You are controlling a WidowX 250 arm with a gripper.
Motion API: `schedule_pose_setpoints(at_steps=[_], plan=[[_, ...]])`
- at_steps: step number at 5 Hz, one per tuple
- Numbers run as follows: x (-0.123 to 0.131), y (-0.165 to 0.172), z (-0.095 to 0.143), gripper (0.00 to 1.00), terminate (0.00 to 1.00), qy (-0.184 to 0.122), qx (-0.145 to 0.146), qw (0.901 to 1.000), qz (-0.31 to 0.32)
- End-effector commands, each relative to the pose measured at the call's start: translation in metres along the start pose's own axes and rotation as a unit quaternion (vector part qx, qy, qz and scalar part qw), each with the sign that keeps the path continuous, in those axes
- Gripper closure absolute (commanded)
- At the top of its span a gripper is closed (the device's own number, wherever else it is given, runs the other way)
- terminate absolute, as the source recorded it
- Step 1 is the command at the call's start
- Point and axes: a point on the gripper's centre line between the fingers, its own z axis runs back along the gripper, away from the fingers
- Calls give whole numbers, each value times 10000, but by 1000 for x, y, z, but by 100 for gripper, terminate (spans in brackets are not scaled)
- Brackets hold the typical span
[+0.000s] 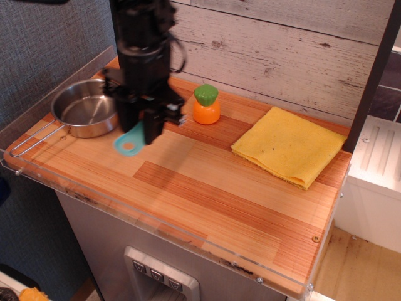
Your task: Place the blue brush in front of the orange carrot
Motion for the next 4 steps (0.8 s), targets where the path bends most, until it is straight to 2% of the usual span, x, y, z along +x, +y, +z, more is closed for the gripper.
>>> schedule_pose_setpoints(at_steps=[1, 3, 4], plan=[[0, 10, -19, 100, 0, 29, 120, 9997, 206], [-4, 13, -41, 100, 0, 295, 181, 9987, 364], [-3, 13, -40, 0, 0, 257, 136, 9991, 324]])
